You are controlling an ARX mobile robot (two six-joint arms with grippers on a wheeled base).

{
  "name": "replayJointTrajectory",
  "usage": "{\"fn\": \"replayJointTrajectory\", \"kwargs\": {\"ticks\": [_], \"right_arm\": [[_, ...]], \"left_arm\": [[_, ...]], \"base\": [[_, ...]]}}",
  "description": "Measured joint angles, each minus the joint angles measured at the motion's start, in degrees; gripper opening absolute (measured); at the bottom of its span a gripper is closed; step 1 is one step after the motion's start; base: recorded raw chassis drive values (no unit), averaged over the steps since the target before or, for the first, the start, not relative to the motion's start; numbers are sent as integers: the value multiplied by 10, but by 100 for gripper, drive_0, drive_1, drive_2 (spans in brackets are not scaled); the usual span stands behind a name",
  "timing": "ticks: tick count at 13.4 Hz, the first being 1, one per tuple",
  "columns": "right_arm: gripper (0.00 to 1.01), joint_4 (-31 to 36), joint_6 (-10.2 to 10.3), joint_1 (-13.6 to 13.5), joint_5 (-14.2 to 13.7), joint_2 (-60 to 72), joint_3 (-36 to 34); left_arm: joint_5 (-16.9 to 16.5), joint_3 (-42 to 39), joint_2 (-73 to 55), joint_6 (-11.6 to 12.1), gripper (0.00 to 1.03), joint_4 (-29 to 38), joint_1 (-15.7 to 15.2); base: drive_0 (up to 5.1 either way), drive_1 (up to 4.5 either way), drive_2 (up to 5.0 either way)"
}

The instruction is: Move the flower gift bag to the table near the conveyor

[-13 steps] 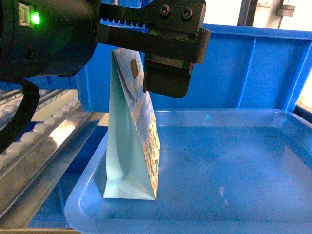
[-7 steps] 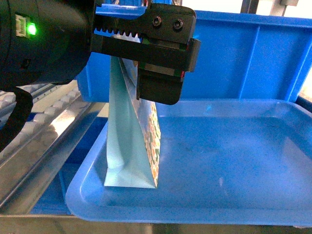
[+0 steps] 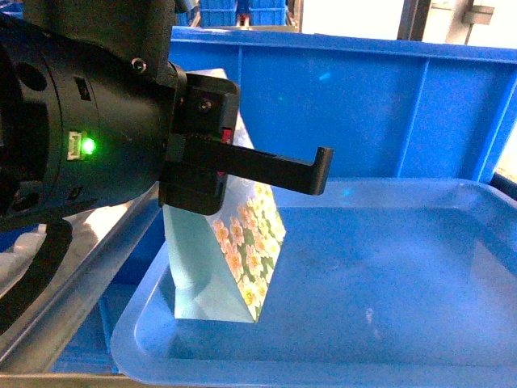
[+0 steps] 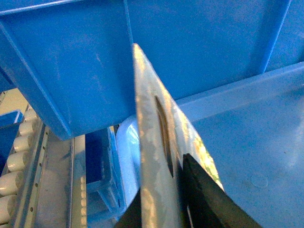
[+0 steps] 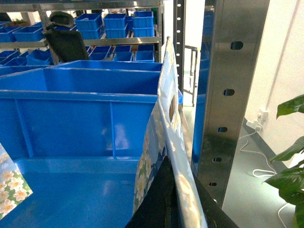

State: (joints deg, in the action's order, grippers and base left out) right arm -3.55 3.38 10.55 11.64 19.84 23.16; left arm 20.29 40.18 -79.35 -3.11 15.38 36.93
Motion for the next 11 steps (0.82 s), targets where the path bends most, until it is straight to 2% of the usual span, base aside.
{"fn": "replayJointTrajectory", "kwargs": {"ticks": [1, 4, 6, 9, 11], "right_arm": [[2, 0, 0, 0, 0, 0, 0], [2, 0, 0, 0, 0, 0, 0], [2, 0, 0, 0, 0, 0, 0], [2, 0, 0, 0, 0, 0, 0], [2, 0, 0, 0, 0, 0, 0]], "left_arm": [[1, -1, 0, -4, 2, 1, 0], [12, -15, 16, -4, 2, 12, -9], [17, -29, 46, 11, 2, 31, -26], [5, -44, 106, 36, 2, 49, -75], [-8, -65, 149, 50, 2, 41, -120]], "base": [[0, 0, 0], [0, 0, 0], [0, 0, 0], [0, 0, 0], [0, 0, 0]]}}
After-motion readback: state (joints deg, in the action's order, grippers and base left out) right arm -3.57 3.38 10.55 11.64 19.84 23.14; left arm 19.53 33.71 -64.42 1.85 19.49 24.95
